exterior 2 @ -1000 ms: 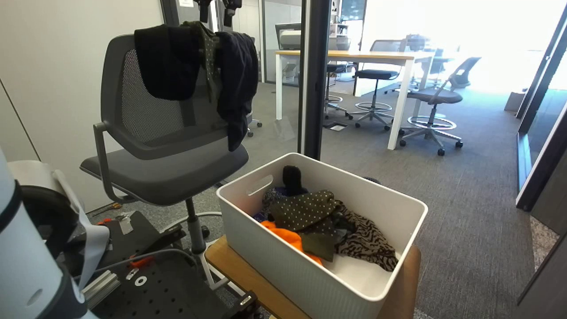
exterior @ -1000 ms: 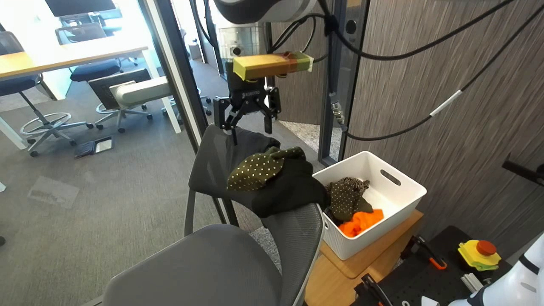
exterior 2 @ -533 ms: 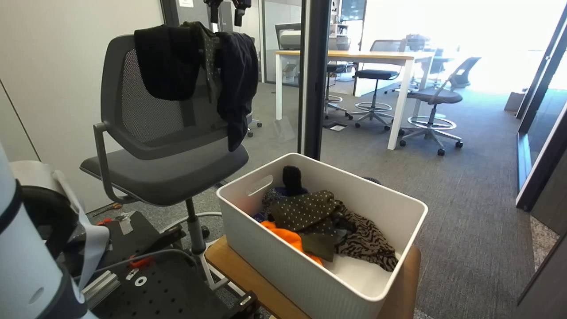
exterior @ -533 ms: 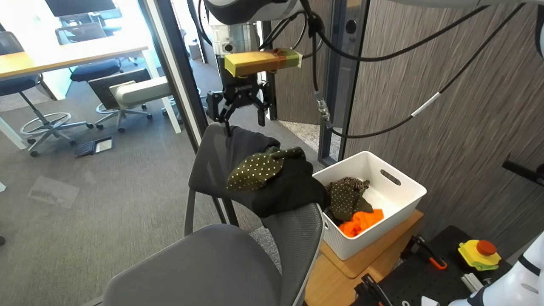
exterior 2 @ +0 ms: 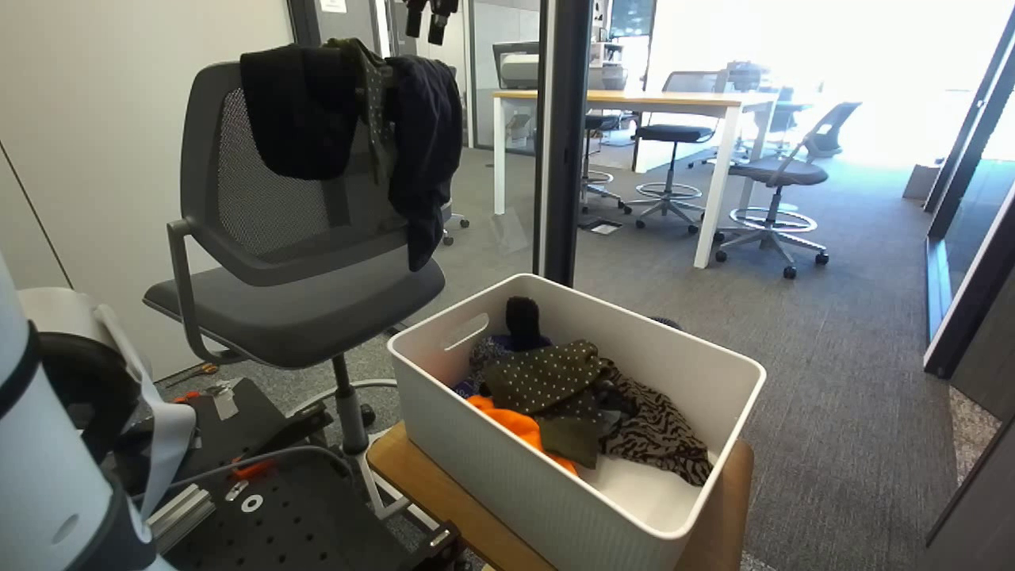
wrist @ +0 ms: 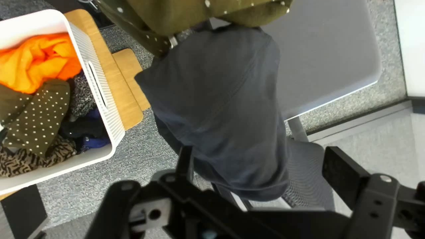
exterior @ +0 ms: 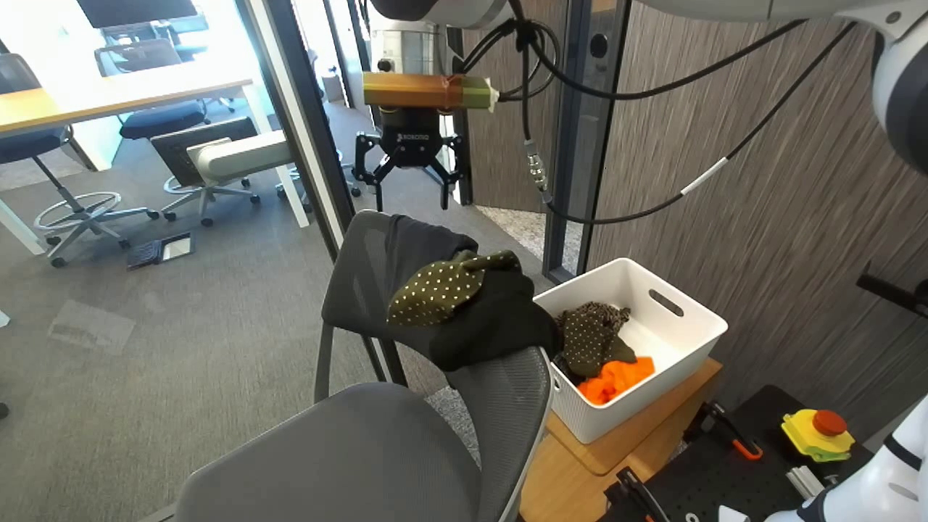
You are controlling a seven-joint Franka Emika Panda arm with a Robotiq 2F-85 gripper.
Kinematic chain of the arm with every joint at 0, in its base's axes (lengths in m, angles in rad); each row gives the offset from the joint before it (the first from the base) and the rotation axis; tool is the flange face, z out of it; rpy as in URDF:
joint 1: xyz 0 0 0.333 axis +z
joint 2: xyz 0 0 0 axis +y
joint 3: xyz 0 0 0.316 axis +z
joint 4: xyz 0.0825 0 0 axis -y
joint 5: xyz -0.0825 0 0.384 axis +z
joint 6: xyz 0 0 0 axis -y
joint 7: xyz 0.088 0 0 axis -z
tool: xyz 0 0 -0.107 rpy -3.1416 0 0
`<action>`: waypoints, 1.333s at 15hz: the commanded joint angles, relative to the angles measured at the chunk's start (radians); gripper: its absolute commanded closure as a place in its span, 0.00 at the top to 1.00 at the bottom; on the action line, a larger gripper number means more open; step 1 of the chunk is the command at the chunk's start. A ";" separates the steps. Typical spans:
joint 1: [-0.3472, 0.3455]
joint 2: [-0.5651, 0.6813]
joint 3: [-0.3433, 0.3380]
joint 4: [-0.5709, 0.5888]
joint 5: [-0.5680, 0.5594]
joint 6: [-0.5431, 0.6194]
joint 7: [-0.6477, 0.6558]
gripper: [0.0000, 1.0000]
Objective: Put the sock on to the chair then the two shirts into the basket.
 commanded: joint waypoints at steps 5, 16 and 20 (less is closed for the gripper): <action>0.005 0.109 -0.084 0.077 0.002 0.115 0.312 1.00; -0.044 0.131 -0.082 -0.003 0.098 -0.100 0.385 1.00; -0.076 0.145 -0.063 -0.030 0.241 -0.155 0.265 1.00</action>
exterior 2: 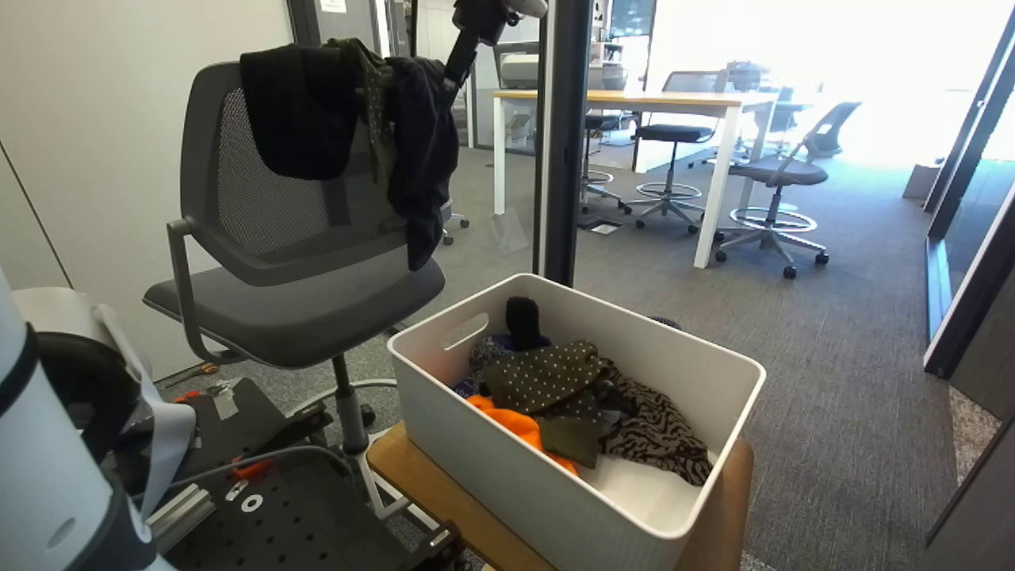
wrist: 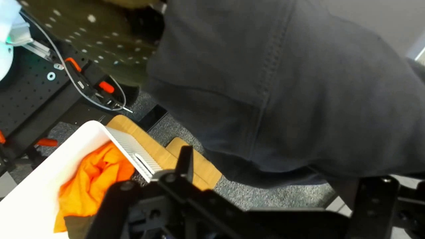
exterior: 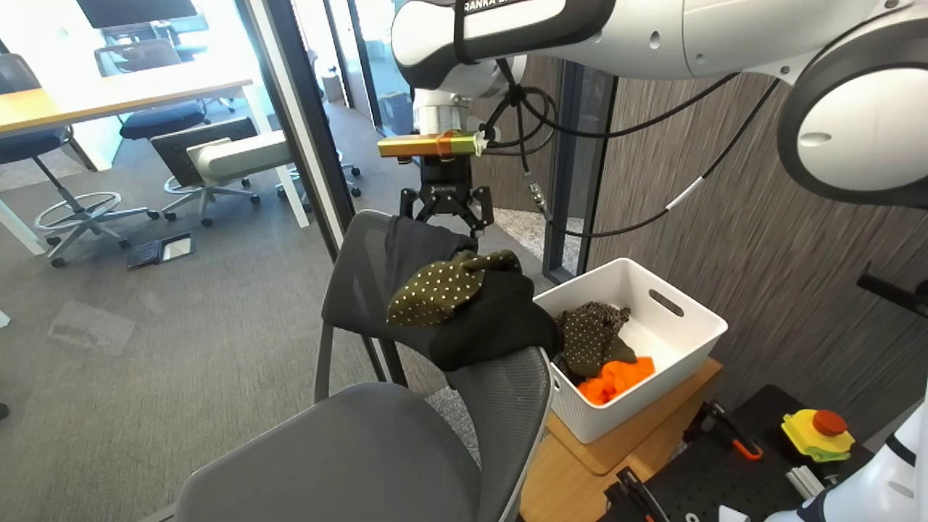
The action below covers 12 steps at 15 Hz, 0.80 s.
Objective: Put the sock on to the chair then the two shirts into the basket.
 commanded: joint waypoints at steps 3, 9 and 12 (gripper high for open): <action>-0.057 0.026 0.027 -0.008 0.182 -0.087 -0.152 1.00; -0.094 0.071 0.021 -0.007 0.298 -0.171 -0.259 0.74; -0.098 0.085 0.014 -0.003 0.332 -0.200 -0.278 0.50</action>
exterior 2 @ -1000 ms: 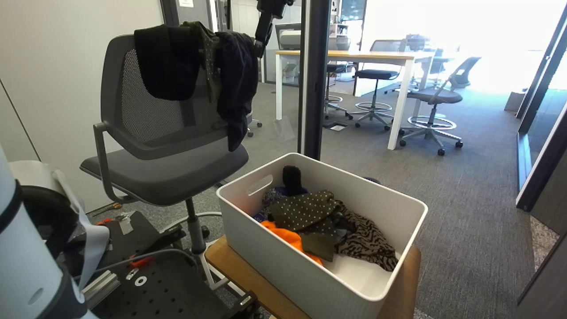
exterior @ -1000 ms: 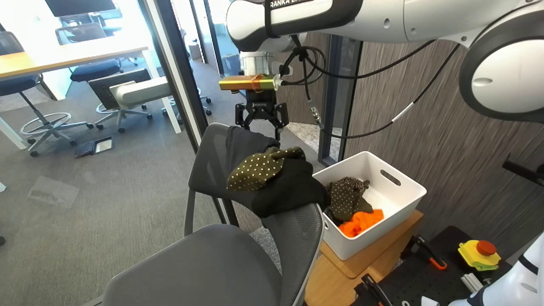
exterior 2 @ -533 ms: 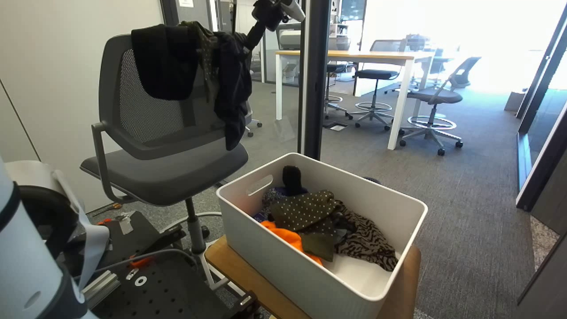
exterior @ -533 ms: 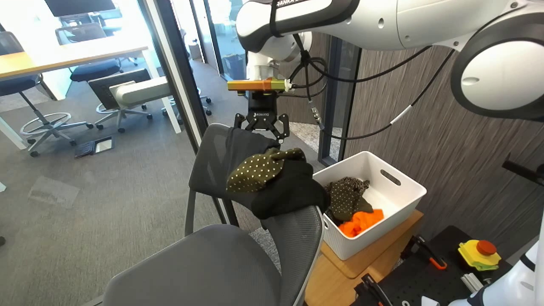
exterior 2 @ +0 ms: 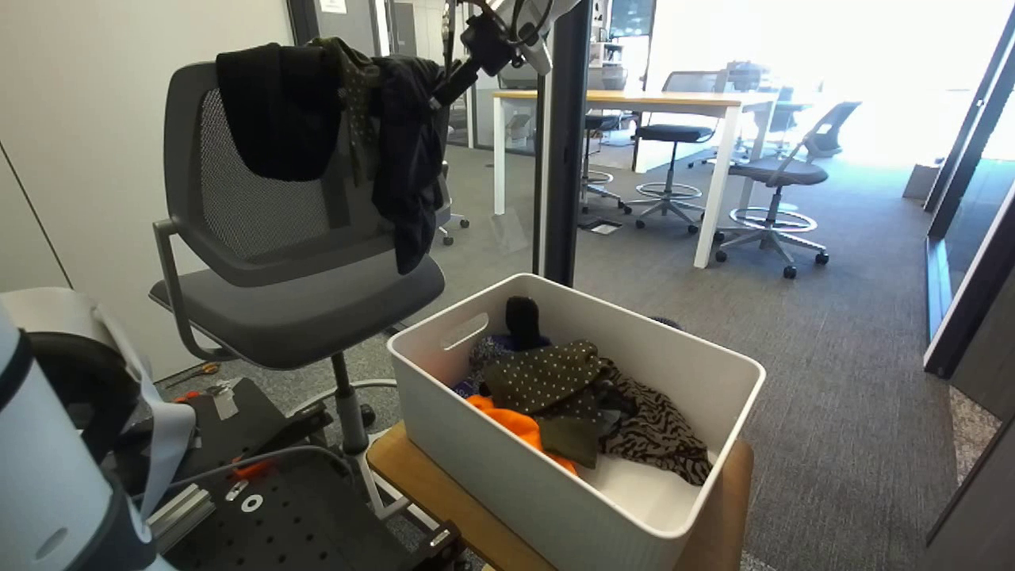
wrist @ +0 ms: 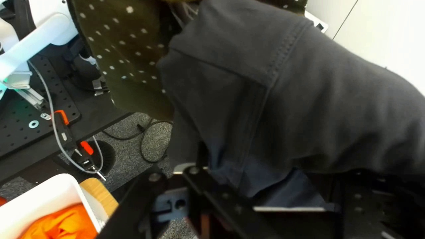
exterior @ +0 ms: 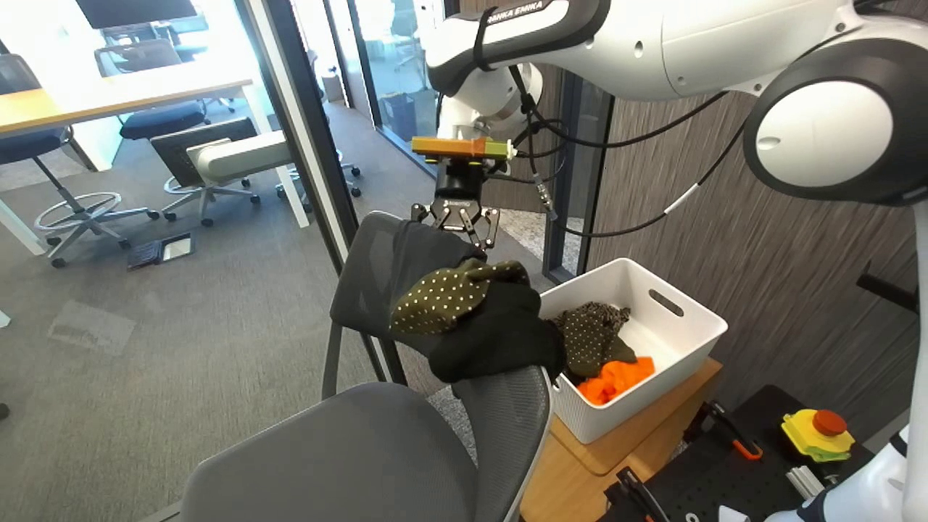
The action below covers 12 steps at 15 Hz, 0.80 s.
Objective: Put the sock on to the chair then the two shirts into the basket.
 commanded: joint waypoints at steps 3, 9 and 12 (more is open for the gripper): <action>-0.007 0.023 0.002 0.021 0.080 -0.073 -0.042 0.28; -0.028 0.003 -0.012 0.006 0.144 -0.107 -0.097 0.00; -0.050 -0.056 -0.029 -0.018 0.171 -0.113 -0.133 0.03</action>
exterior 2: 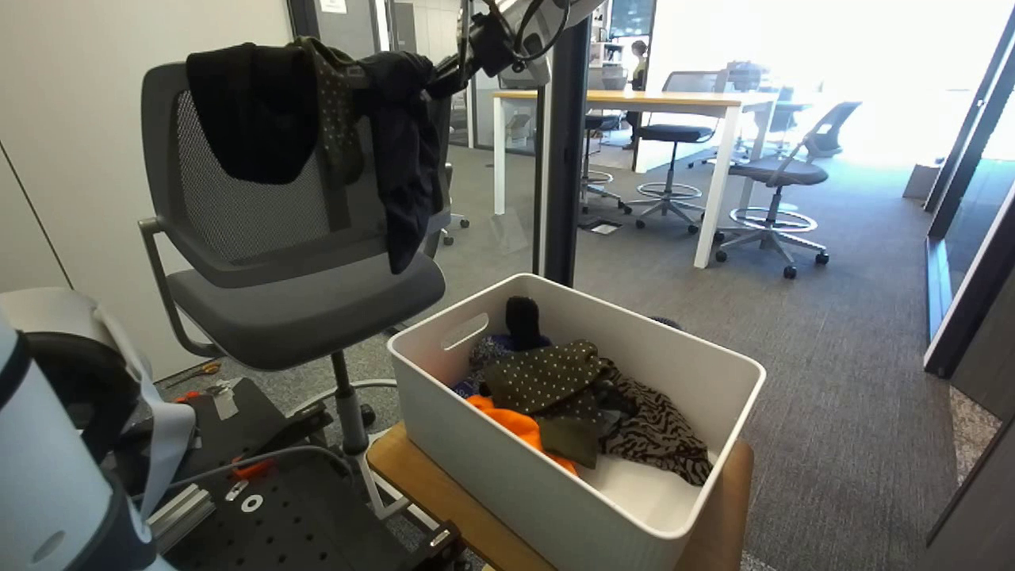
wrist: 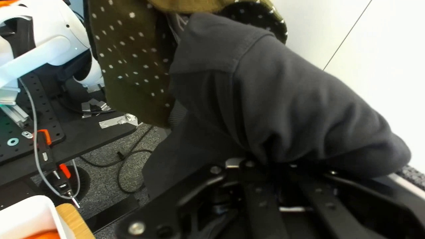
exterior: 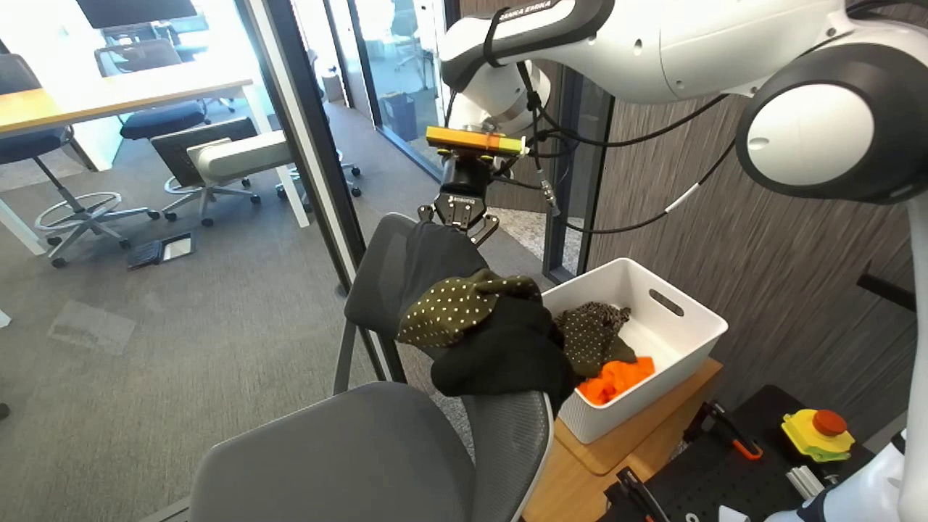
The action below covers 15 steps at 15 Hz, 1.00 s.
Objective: Put the sock on to the chair then the two shirts into the basket.
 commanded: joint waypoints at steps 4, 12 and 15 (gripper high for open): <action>-0.061 -0.202 -0.047 -0.067 0.085 -0.019 -0.098 0.03; -0.145 -0.514 -0.153 -0.228 0.080 0.037 -0.146 0.03; -0.172 -0.603 -0.184 -0.309 0.022 0.097 -0.138 0.03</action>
